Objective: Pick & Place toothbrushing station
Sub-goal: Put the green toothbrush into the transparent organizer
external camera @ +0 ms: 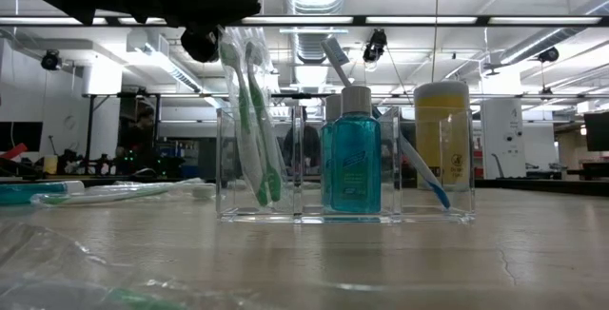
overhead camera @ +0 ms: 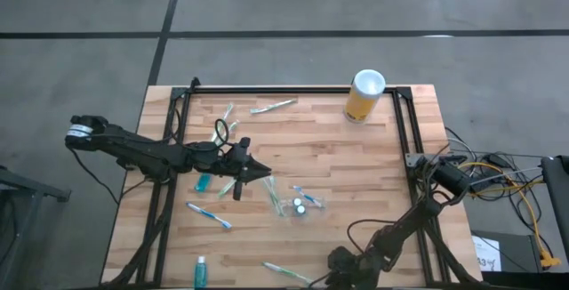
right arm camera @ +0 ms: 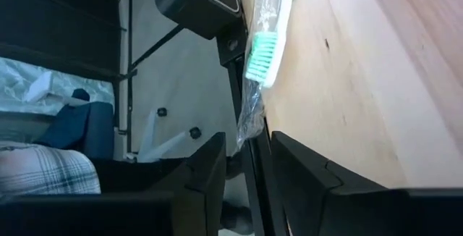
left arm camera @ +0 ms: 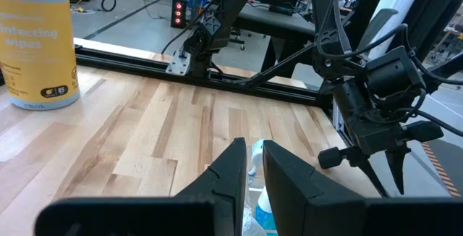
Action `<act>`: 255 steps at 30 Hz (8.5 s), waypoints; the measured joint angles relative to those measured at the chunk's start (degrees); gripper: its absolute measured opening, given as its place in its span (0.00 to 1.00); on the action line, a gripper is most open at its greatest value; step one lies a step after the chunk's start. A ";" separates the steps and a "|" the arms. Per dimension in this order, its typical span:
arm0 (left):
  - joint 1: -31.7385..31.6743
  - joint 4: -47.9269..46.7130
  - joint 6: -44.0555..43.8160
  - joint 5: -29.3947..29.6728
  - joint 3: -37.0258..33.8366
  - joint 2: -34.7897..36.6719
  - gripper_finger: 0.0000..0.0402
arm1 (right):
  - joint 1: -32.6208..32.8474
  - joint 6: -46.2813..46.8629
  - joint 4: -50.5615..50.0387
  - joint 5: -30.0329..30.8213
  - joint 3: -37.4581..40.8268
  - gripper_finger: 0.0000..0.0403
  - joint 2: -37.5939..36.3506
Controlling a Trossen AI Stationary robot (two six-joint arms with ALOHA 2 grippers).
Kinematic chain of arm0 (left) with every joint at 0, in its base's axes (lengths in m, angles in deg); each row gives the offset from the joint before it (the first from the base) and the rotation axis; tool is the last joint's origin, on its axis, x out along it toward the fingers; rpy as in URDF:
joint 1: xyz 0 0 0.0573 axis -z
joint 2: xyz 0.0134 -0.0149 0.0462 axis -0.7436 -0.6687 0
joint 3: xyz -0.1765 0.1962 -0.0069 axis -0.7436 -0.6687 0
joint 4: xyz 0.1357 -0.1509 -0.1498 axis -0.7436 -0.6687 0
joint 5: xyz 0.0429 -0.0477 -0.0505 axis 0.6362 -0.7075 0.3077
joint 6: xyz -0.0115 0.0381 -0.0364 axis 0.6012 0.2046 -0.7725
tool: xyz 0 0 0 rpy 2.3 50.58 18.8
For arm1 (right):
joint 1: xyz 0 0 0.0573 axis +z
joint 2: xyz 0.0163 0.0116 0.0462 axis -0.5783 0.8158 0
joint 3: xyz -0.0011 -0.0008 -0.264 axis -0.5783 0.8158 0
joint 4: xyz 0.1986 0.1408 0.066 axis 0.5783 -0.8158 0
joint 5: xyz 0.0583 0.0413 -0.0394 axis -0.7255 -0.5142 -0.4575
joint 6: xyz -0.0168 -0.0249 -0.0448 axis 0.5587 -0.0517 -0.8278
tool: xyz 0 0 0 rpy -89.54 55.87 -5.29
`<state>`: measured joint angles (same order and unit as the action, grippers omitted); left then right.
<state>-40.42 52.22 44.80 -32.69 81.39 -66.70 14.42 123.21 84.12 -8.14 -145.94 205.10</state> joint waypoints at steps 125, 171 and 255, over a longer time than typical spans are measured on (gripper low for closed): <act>0.00 -0.41 0.00 0.00 0.00 0.00 0.13 | -19.56 -23.47 -24.30 -7.92 -0.48 0.02 -32.73; -0.02 -3.43 0.00 0.00 0.00 -0.02 0.13 | -17.34 -17.90 -18.23 -13.99 -4.00 0.02 -8.72; -0.01 -3.45 0.00 0.00 0.00 -0.02 0.13 | -15.14 -51.43 -16.95 8.66 36.75 0.36 -89.94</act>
<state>-40.43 48.77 44.80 -32.69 81.39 -66.72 -0.72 71.78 67.18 0.51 -109.19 115.15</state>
